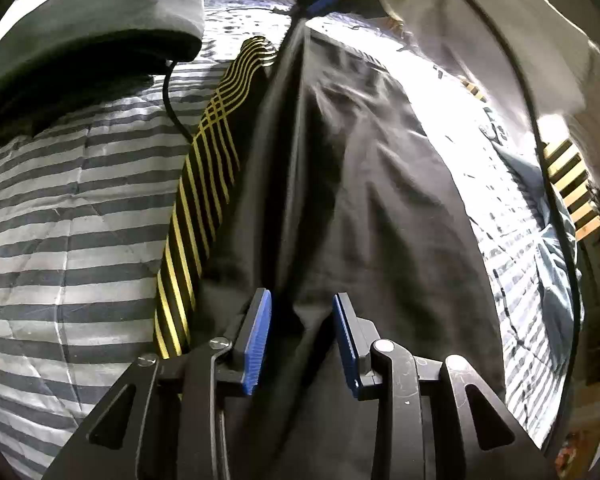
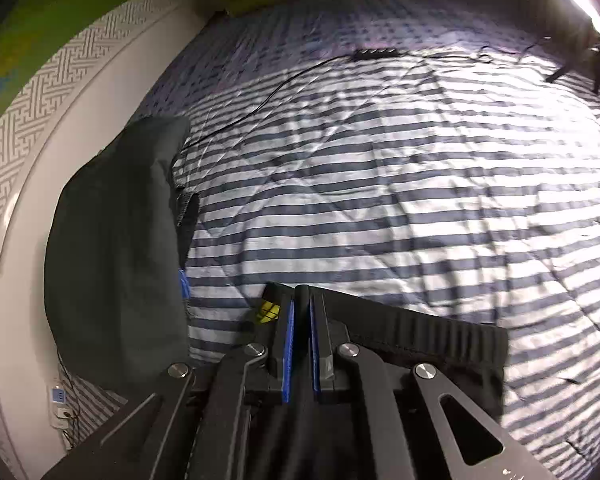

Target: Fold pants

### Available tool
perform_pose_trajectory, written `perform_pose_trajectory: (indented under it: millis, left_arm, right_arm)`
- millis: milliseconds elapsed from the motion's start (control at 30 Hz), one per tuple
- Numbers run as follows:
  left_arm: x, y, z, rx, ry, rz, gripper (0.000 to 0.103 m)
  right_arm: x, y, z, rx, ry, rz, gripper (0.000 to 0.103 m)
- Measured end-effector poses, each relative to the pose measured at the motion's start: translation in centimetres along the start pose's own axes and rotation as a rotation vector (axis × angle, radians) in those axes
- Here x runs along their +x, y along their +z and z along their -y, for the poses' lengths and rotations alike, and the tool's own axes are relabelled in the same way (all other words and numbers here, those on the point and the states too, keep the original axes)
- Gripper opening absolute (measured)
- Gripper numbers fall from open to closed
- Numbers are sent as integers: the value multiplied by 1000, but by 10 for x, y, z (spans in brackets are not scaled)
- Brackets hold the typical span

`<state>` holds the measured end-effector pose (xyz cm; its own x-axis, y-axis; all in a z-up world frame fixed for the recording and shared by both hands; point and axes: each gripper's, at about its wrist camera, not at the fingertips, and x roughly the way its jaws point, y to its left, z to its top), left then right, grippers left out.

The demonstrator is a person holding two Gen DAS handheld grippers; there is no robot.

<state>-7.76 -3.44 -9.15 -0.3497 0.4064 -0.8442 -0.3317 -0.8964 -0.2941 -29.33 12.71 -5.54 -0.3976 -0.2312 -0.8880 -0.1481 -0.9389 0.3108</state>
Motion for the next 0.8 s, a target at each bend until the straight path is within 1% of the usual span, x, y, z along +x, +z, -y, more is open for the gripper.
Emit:
perform_pose_trajectory:
  millis: [33, 67, 167, 267, 333, 400, 433, 500, 533, 567, 633, 733, 800]
  left_arm:
    - [2, 2, 2, -6, 8, 2, 29]
    - [3, 3, 4, -10, 17, 3, 28]
    - [8, 9, 4, 2, 40, 4, 20]
    - [5, 10, 1, -1, 49, 6, 18]
    - [-2, 11, -6, -17, 62, 17, 18]
    - [-10, 13, -15, -39, 64, 33, 18]
    - [-15, 15, -22, -62, 51, 39, 18]
    - [-25, 18, -33, -96, 2, 41, 19]
    - [-31, 19, -38, -110, -17, 53, 21]
    - [-34, 20, -40, -114, -20, 60, 22]
    - [-40, 19, -44, -120, -25, 65, 22]
    - [-43, 10, -40, -120, -52, 50, 22]
    - [-34, 12, -37, -102, -30, 29, 22]
  right_arm:
    - [5, 1, -2, 0, -4, -6, 6]
    - [13, 1, -6, 0, -12, -14, 6]
    - [33, 2, -9, 4, 3, -46, 7]
    - [43, 1, -11, 12, 12, -73, 15]
    - [39, 2, -11, 15, 52, -73, 23]
    - [22, 3, -13, -14, 61, -49, 27]
    - [12, 2, -14, -27, 59, -34, 29]
    - [-18, -4, -8, -40, 68, -1, 32]
    - [-32, -11, -3, -47, 77, 9, 32]
    - [-41, -15, 1, -53, 80, 15, 33]
    - [-65, -36, 15, -63, 80, 36, 33]
    - [-94, -88, 49, -65, 82, 17, 33]
    - [-103, -121, 67, -68, 78, 11, 34]
